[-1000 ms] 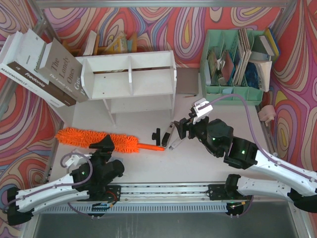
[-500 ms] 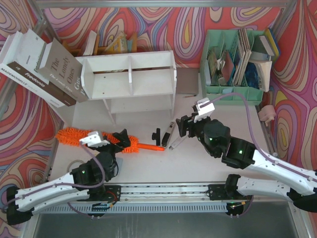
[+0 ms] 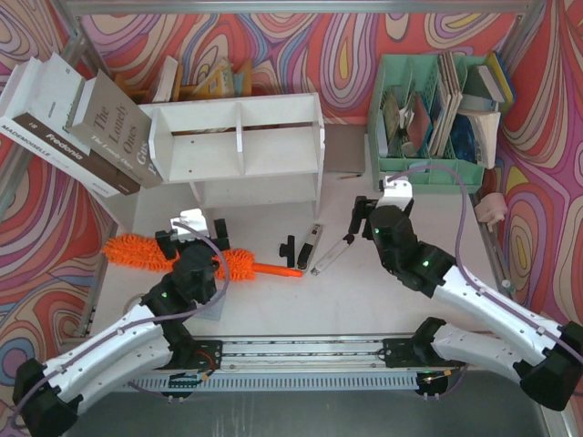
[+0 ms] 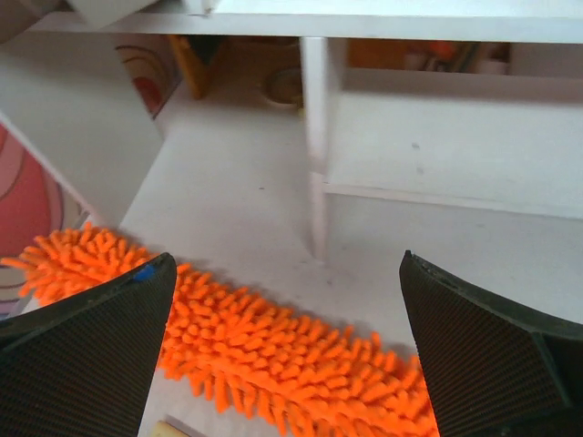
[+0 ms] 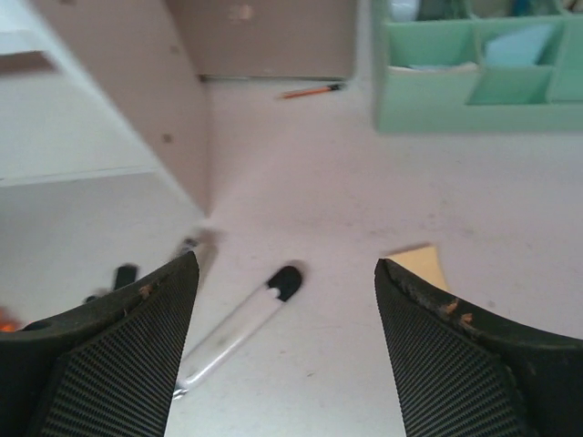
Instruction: Dust the bookshelf with a duster
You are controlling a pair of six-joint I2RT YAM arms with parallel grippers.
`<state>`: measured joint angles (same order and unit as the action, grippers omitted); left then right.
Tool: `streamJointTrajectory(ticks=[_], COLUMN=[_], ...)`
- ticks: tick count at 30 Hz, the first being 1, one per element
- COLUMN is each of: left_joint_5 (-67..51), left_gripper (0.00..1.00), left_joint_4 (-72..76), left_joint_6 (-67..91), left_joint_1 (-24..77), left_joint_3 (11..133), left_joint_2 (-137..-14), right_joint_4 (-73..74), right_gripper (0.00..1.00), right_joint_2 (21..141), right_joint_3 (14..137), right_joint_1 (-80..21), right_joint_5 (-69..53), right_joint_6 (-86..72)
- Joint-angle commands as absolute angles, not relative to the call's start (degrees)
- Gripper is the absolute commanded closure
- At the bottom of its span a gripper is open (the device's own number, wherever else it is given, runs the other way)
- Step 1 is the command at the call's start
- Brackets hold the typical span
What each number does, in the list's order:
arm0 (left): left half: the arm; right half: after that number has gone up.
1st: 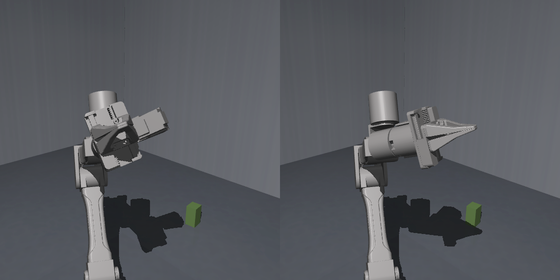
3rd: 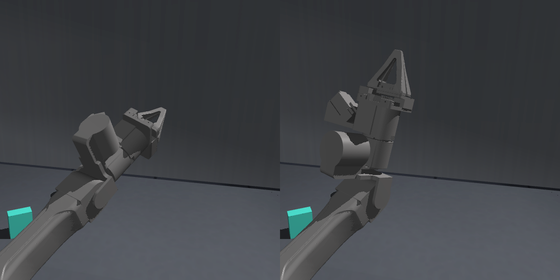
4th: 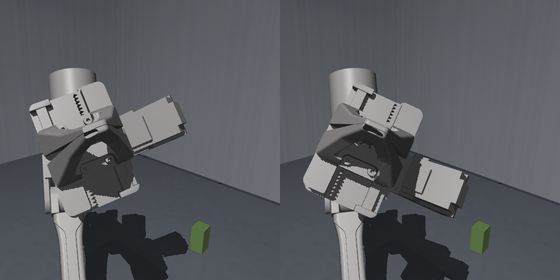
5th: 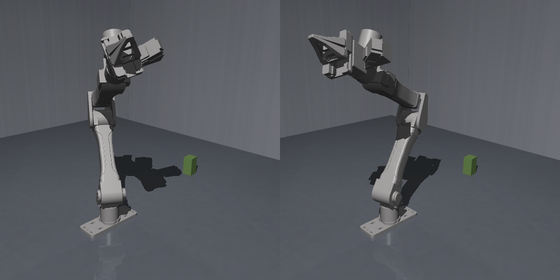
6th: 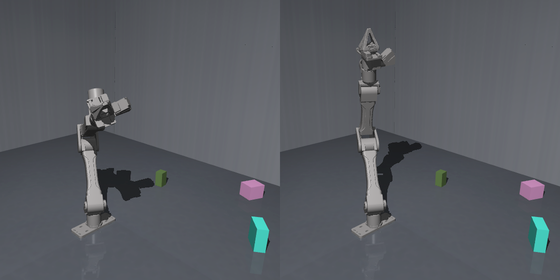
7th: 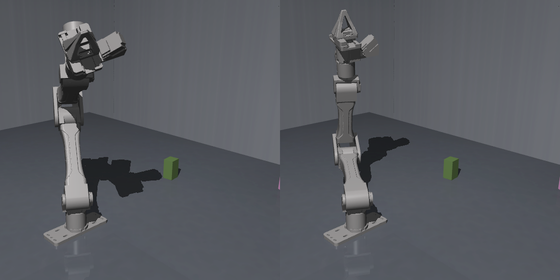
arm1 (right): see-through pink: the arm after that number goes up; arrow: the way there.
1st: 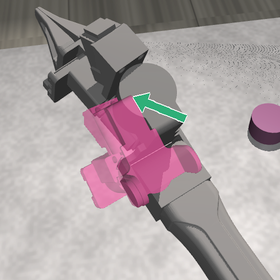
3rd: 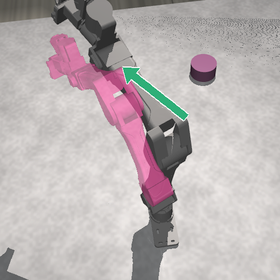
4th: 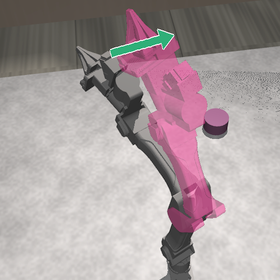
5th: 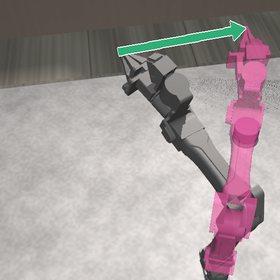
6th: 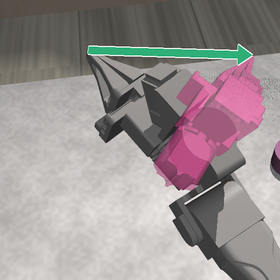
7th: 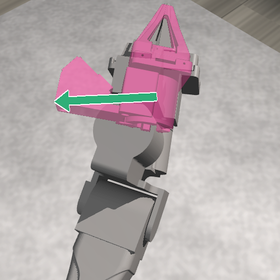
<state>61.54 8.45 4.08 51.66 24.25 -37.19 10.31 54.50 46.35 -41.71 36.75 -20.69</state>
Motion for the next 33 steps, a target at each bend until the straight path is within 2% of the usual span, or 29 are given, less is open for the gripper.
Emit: streamJointTrajectory(ticks=[1, 4, 9, 15, 19, 25, 29, 33], left_joint_5=[54.6, 50.9, 54.4, 51.5, 45.0, 35.1, 26.7, 27.5], left_gripper=[0.02, 0.01, 0.01, 0.02, 0.01, 0.01, 0.02, 0.01], left_joint_4=[11.4, 18.0, 33.4, 42.8, 46.2, 60.5, 61.6, 63.8], left_joint_6=[3.2, 1.4, -0.9, -2.2, -0.4, -2.6, -2.2, -0.1], left_joint_1=[42.4, 37.5, 32.2, 27.6, 23.2, 17.6, 14.5, 11.9], left_joint_3=[21.9, 19.2, 12.6, 8.7, 7.7, 6.7, 7.9, 6.9], left_joint_2=[-38.1, -42.1, -48.9, -53.5, -58.1, -69.0, -71.9, -72.2], right_joint_4=[6.1, 2.9, -3.8, -8.9, -10.6, -15.3, -18.3, -21.9], right_gripper=[0.27, 0.25, 0.24, 0.23, 0.23, 0.22, 0.22, 0.22], right_joint_2=[52.9, 52.9, 52.9, 54.2, 55.1, 57.0, 59.0, 60.6], right_joint_3=[42.5, 39.8, 34.4, 30.8, 29.3, 26.8, 25.5, 23.5], right_joint_1=[-34.5, -27.1, -19.4, -15.6, -14.2, -11.3, -9.6, -8.2], right_joint_5=[32.8, 29.8, 27.0, 26.6, 27.5, 28.1, 28.6, 28.5], right_joint_6=[-20.6, -18.8, -16.9, -15.6, -14.8, -12.9, -12.8, -13.3])
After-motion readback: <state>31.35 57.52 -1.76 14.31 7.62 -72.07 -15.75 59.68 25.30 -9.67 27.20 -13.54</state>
